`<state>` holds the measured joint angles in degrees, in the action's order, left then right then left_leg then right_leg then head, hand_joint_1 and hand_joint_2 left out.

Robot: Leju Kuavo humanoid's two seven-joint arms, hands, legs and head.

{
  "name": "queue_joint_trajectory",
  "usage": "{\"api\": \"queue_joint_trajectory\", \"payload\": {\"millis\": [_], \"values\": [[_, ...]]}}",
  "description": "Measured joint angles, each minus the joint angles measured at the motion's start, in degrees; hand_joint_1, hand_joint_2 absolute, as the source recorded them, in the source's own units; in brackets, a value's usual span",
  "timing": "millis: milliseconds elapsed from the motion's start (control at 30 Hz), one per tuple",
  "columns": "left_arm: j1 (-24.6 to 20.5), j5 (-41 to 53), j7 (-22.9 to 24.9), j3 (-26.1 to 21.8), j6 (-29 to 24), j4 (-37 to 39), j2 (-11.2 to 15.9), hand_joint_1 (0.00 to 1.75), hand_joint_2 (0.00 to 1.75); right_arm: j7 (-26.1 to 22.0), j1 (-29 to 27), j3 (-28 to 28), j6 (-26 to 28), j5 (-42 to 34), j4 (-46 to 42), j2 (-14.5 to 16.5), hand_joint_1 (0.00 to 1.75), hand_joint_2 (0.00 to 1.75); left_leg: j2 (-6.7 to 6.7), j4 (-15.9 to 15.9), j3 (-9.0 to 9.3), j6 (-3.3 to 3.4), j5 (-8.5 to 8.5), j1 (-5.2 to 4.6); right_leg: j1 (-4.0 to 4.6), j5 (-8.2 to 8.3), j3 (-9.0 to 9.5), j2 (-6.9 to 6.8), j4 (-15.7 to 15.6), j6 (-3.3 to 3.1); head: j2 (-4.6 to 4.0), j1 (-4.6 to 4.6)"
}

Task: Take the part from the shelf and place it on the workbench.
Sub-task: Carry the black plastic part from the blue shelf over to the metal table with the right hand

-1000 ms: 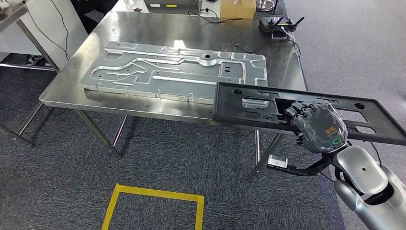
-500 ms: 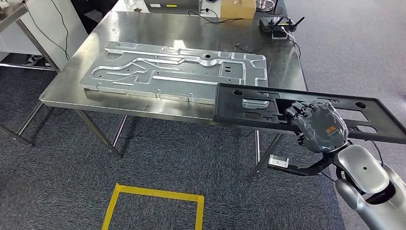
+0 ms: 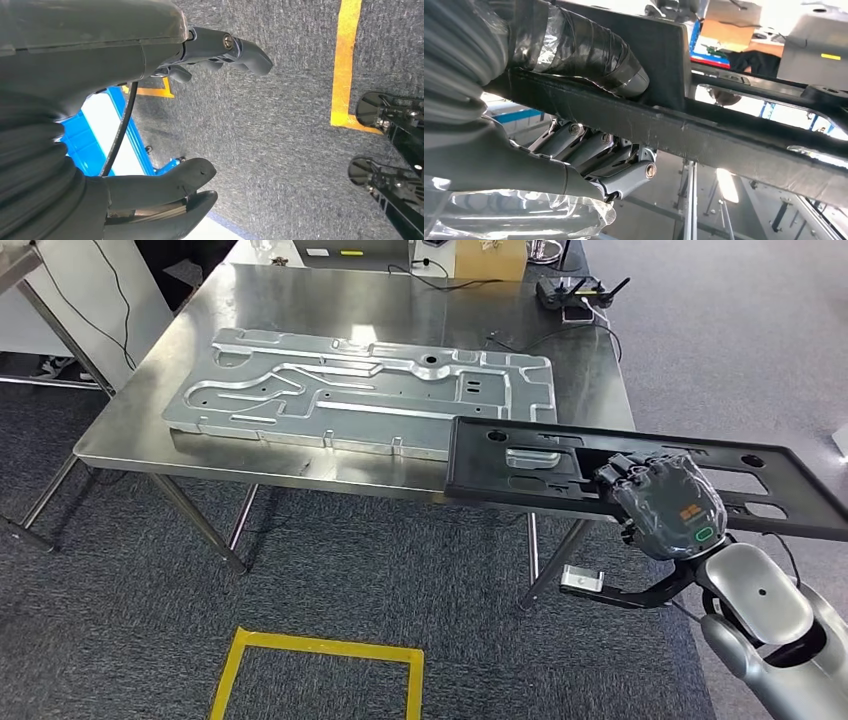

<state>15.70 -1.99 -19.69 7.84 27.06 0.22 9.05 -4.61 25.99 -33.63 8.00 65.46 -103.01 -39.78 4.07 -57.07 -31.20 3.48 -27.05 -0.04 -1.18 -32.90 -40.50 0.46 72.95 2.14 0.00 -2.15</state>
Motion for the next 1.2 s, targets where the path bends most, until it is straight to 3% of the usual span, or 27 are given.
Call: {"api": "queue_joint_trajectory", "payload": {"millis": [67, 133, 267, 333, 400, 467, 500, 533, 600, 667, 800, 867, 967, 1000, 1033, 1067, 1133, 1200], "values": [[0.0, 0.0, 0.0, 0.0, 0.0, 0.0, 0.0, 0.0, 1.75, 0.0, 0.0, 0.0, 0.0, 0.0, 0.0, 0.0, 1.75, 1.75, 0.04, -0.3, 0.38, -0.33, -0.57, -0.01, 0.0, 4.15, 3.48, 0.11, -7.4, -0.31, 0.0, 0.0], [0.0, 0.0, 0.0, 0.0, 0.0, 0.0, 0.0, 0.0, 1.75, 0.0, 0.1, 0.0, 0.0, 0.0, 0.1, 0.0, 1.75, 1.75, 0.13, -0.7, 0.49, -0.79, -1.18, -0.2, 0.2, 5.92, 6.3, 0.37, -13.1, -0.63, 0.0, 0.0], [0.0, 0.0, -0.1, 0.0, 0.0, 0.0, -0.1, 0.0, 1.75, 0.0, 0.2, 0.0, 0.0, 0.0, 0.1, 0.0, 1.75, 1.75, 0.32, -0.7, 0.4, -1.82, -1.83, -0.18, 0.35, 5.6, 6.88, 0.34, -14.2, -1.46, 0.0, -0.02], [0.0, 0.1, -0.1, 0.0, 0.0, 0.0, -0.1, 0.0, 1.75, 0.0, 0.3, 0.0, -0.1, 0.0, 0.1, 0.0, 1.75, 1.75, -0.73, -2.0, 0.18, -2.54, -2.64, -0.17, 0.11, 5.55, 7.44, 0.0, -14.6, -2.09, 0.0, -0.04], [0.0, 0.1, -0.2, -0.1, 0.0, 0.0, -0.1, 0.0, 1.75, -0.1, 0.4, -0.1, -0.2, 0.0, 0.1, 0.0, 1.75, 1.75, -2.48, -7.2, -2.41, -3.28, -5.0, 0.02, -0.04, 5.3, 8.09, -0.48, -14.9, -2.59, 0.0, -0.08], [-0.1, 0.1, -0.3, -0.2, 0.0, 0.0, -0.1, 0.0, 1.75, -0.2, 0.5, -0.2, -0.4, 0.0, 0.1, 0.0, 1.75, 1.75, -3.33, -14.3, -6.78, -3.76, -7.32, 0.37, -0.03, 4.79, 8.55, -0.9, -14.9, -2.78, 0.0, -0.09], [-0.1, 0.2, -0.3, -0.3, 0.0, 0.0, -0.1, 0.0, 1.75, -0.2, 0.5, -0.3, -0.5, 0.0, 0.1, 0.0, 1.75, 1.75, -3.51, -16.1, -8.26, -3.87, -7.22, 0.5, -0.03, 4.48, 8.86, -1.09, -14.8, -2.74, 0.0, -0.09], [-0.1, 0.2, -0.3, -0.3, 0.0, 0.0, -0.1, 0.0, 1.75, -0.3, 0.5, -0.5, -0.7, 0.0, 0.1, 0.0, 1.75, 1.75, -3.63, -15.7, -8.66, -3.87, -5.94, 0.58, -0.04, 4.13, 9.25, -1.27, -14.8, -2.66, 0.0, -0.09], [-0.1, 0.5, -0.4, -0.3, 0.0, 0.0, -0.1, 0.0, 1.75, -0.4, 0.5, -0.7, -0.9, 0.0, 0.1, 0.0, 1.75, 1.75, -3.88, -9.4, -6.62, -3.62, -1.17, 0.64, -0.09, 3.32, 10.31, -1.57, -14.7, -2.38, 0.0, -0.09], [-0.1, 0.9, -0.4, -0.3, 0.0, 0.0, -0.1, 0.0, 1.75, -0.5, 1.0, -0.9, -1.0, 0.0, 0.2, 0.1, 1.75, 1.75, -4.17, -3.6, -4.15, -3.18, 1.52, 0.33, 0.04, 2.68, 11.01, -1.76, -14.8, -1.93, 0.0, -0.08], [-0.2, 2.4, -0.4, -0.3, 0.1, 0.0, 0.2, 0.0, 1.75, -0.7, 2.7, -2.1, -2.2, 0.3, 0.4, 1.5, 1.75, 1.75, -4.03, -1.6, -3.15, -2.11, 1.37, 0.16, 0.24, 2.18, 11.52, -1.9, -15.2, -0.74, 0.0, -0.07], [-0.3, 3.5, -0.5, -0.3, 0.4, 0.0, 0.5, 0.0, 1.75, -0.6, 3.7, -3.1, -3.1, 0.8, 0.7, 2.8, 1.75, 1.75, -3.89, -0.8, -2.46, -1.44, 1.41, 0.42, 0.15, 0.64, 10.47, -1.52, -12.6, -0.4, 0.0, 0.0], [-0.9, 6.0, -0.5, -0.3, 1.0, 0.0, 1.3, 0.0, 1.75, 0.3, 6.1, -6.2, -4.9, 1.8, 2.0, 6.7, 1.75, 1.75, -3.8, -0.5, -1.78, -0.83, 1.01, 0.25, 0.17, -3.31, 3.88, -0.84, -1.4, -0.37, 0.0, 0.09], [-1.2, 6.8, -0.5, -0.3, 1.1, 0.0, 1.7, 0.0, 1.75, 0.7, 6.7, -7.7, -5.4, 2.1, 2.6, 8.4, 1.75, 1.75, -3.72, -0.5, -1.51, -0.73, 0.79, 0.15, 0.19, -3.36, 2.0, -0.78, 1.0, -0.4, 0.0, 0.08], [-1.5, 7.7, -0.5, -0.2, 1.2, 0.0, 1.9, 0.0, 1.75, 1.0, 7.1, -9.1, -5.7, 2.4, 3.1, 9.9, 1.75, 1.75, -3.58, -0.5, -1.15, -0.71, 0.53, 0.05, 0.21, -2.23, 1.14, -0.76, 1.4, -0.52, 0.0, 0.08], [-1.7, 8.5, -0.4, -0.2, 1.2, 0.0, 2.1, 0.0, 1.75, 1.4, 7.4, -10.5, -5.9, 2.8, 3.5, 11.3, 1.75, 1.75, -3.37, -0.5, -0.68, -0.73, 0.25, -0.04, 0.26, -0.05, 1.4, -0.73, -0.4, -0.76, 0.0, 0.08], [-2.2, 9.9, -0.1, -0.1, 1.0, 0.0, 2.2, 0.0, 1.75, 2.2, 8.7, -12.7, -6.0, 3.7, 4.4, 14.0, 1.75, 1.75, -3.02, -0.5, 0.23, -0.95, -0.38, -0.31, 0.6, 4.86, 3.98, -0.57, -7.7, -1.67, 0.0, 0.08], [-2.8, 10.8, 0.3, 0.0, 0.8, 0.0, 2.1, 0.0, 1.75, 3.1, 10.4, -14.7, -6.0, 4.5, 5.4, 17.1, 1.75, 1.75, -2.86, -0.7, 0.47, -1.43, -0.9, -0.43, 1.01, 6.69, 5.92, -0.54, -12.9, -2.49, 0.0, 0.06]]}}
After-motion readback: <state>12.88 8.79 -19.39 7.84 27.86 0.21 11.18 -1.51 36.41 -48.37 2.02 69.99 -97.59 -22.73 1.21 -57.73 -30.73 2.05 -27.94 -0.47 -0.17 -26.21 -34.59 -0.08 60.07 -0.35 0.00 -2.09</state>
